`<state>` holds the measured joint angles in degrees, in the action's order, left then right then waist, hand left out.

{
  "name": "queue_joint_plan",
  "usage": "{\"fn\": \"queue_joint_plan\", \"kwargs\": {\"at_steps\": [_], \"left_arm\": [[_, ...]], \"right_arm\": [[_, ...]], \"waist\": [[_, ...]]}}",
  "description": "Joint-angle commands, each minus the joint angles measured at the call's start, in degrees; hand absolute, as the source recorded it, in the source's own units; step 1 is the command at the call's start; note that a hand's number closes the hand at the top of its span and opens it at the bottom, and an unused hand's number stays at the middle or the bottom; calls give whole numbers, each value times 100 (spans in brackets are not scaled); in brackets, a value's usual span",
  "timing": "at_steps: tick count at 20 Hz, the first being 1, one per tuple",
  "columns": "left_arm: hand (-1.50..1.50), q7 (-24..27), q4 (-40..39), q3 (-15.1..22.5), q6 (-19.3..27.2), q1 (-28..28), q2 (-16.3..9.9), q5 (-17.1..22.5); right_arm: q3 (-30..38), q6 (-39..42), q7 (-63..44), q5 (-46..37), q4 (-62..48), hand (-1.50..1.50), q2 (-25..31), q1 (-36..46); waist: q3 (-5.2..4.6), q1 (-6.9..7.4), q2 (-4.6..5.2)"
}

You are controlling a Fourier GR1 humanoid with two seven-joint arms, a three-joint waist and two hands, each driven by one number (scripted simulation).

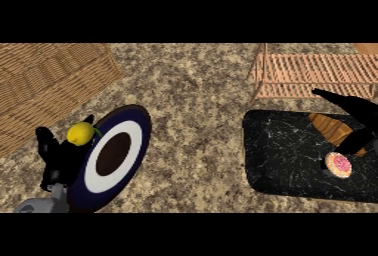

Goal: Pick the croissant from the tray and place it in the tiered shelf

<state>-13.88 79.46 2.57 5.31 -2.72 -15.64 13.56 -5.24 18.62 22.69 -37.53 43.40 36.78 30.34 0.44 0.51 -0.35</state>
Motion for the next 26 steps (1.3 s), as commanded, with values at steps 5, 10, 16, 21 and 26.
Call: {"fn": "queue_joint_plan", "kwargs": {"at_steps": [5,10,16,21,26], "left_arm": [[0,-141,149,72,-3,415,122,-64],[0,145,-473,-55,-79,98,167,-174],[0,-48,-455,-282,-131,50,102,-15],[0,-362,-209,-358,-82,131,-9,48],[0,-92,-88,-253,-121,439,18,-106]], "right_arm": [[-670,138,817,-685,35,150,-24,-40],[-458,156,1181,-512,28,150,-111,-152],[-208,280,-323,-113,1486,150,-740,-882],[-201,193,-2027,69,2939,150,-1628,-1345],[142,31,-2997,472,4888,150,-1988,-1385]], "waist": [[-42,17,39],[-44,-35,46],[-57,-183,-4],[-64,-348,-65],[-65,-379,-87]]}}
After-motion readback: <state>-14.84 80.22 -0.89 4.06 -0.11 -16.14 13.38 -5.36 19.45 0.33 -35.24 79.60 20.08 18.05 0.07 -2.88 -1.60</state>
